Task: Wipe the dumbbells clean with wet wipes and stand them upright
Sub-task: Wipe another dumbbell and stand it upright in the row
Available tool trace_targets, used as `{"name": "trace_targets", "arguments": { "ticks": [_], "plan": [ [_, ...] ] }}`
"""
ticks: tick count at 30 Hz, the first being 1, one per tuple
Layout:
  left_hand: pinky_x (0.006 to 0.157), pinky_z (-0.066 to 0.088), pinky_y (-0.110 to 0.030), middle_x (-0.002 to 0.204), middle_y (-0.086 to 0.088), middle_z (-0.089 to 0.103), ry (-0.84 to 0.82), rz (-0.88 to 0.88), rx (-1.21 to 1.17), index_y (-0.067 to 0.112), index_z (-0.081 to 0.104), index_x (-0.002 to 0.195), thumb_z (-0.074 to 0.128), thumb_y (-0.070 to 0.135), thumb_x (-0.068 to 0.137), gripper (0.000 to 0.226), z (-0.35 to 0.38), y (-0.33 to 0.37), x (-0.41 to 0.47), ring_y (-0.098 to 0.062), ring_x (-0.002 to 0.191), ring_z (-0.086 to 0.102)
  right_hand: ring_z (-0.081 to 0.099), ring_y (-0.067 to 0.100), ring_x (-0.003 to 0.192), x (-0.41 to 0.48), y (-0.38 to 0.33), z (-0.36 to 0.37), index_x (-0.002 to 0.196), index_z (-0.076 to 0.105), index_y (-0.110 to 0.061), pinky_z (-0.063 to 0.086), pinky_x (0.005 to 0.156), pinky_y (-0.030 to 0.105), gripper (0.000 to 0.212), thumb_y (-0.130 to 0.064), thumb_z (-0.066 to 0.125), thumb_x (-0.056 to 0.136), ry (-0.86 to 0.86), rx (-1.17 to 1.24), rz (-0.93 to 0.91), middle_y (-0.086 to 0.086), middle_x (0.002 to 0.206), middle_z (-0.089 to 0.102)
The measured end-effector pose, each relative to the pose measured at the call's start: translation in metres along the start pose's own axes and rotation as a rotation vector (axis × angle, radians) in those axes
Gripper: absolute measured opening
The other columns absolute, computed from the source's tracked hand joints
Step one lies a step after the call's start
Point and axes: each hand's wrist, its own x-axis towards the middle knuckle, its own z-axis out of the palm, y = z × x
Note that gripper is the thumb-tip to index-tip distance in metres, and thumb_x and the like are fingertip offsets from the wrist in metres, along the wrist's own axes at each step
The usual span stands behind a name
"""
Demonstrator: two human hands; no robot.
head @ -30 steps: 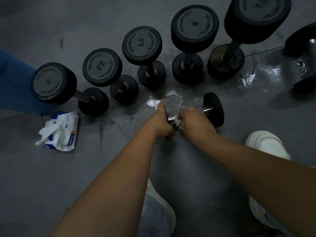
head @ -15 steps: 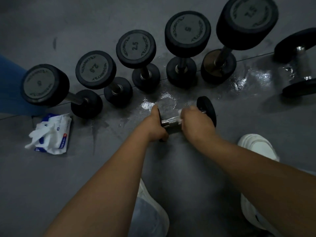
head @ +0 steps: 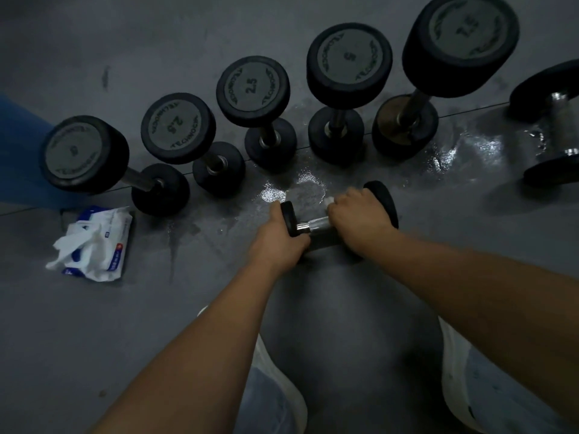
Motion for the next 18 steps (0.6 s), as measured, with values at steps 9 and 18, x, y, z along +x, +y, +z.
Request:
{"name": "trace_targets", "arguments": {
  "ticks": [9,18],
  "plan": [
    [0.085,0.049,-0.037,0.120,-0.012,0.063,-0.060,-0.004,0.218,0.026,0.041,0.128,0.053,0.047,0.084,0.050,-0.012,-0.001,-0.001,-0.035,0.106,0.060,0.057,0.028,0.101,-0.001,-0.003,-0.017,0.104,0.061,-0.013,0.043,0.074,0.031,0.039,-0.046,0.064,0.083,-0.125,0.288,-0.065,0.008,0.105,0.062],
    [0.085,0.052,-0.038,0.123,-0.013,0.061,-0.105,0.096,0.144,0.035,0.011,0.152,0.081,0.044,0.072,0.106,-0.003,-0.017,-0.009,-0.033,0.106,0.062,0.063,0.035,0.088,-0.021,-0.047,0.001,0.110,0.046,-0.019,0.052,0.076,0.038,0.026,-0.020,0.056,0.085,0.000,0.715,0.244,0.013,0.095,0.063]
  ]
}}
